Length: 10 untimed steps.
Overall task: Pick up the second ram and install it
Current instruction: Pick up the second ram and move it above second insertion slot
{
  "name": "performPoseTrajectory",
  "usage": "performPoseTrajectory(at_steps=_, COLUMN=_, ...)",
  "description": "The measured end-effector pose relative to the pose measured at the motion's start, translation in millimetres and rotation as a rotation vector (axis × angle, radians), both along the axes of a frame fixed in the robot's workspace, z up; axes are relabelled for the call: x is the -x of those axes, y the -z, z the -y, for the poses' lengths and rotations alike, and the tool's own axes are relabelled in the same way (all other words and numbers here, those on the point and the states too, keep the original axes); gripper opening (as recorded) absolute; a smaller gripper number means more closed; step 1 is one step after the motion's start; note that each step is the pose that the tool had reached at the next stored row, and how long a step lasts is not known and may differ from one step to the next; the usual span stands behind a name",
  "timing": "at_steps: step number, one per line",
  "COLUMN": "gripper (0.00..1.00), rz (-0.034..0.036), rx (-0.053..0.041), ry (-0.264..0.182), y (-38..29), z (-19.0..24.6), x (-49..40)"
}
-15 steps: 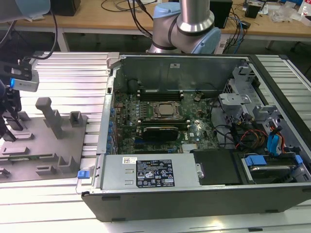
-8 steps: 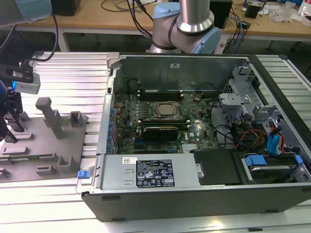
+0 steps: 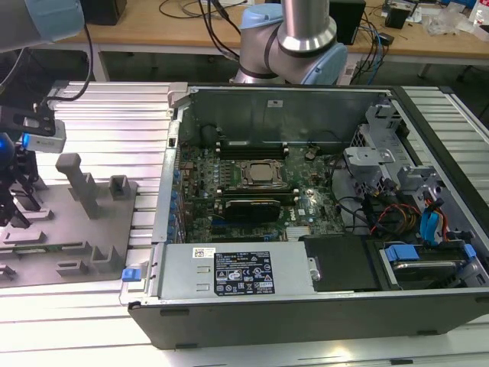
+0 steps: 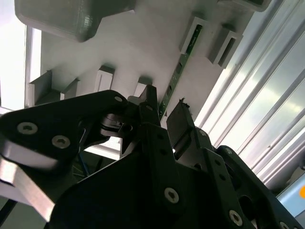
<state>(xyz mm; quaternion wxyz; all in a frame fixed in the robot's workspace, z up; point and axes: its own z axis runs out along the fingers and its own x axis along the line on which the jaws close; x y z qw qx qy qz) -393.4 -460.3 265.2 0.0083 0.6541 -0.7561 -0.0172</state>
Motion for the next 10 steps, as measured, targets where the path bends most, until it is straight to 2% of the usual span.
performPoseTrajectory(at_steps=5, gripper=0.36, rz=0.0, rx=0.0, ry=0.0, y=8.9, z=0.0, x=0.0)
performPoseTrajectory(at_steps=10, gripper=0.36, rz=0.0, rx=0.0, ry=0.0, y=12.5, z=0.0, x=0.0)
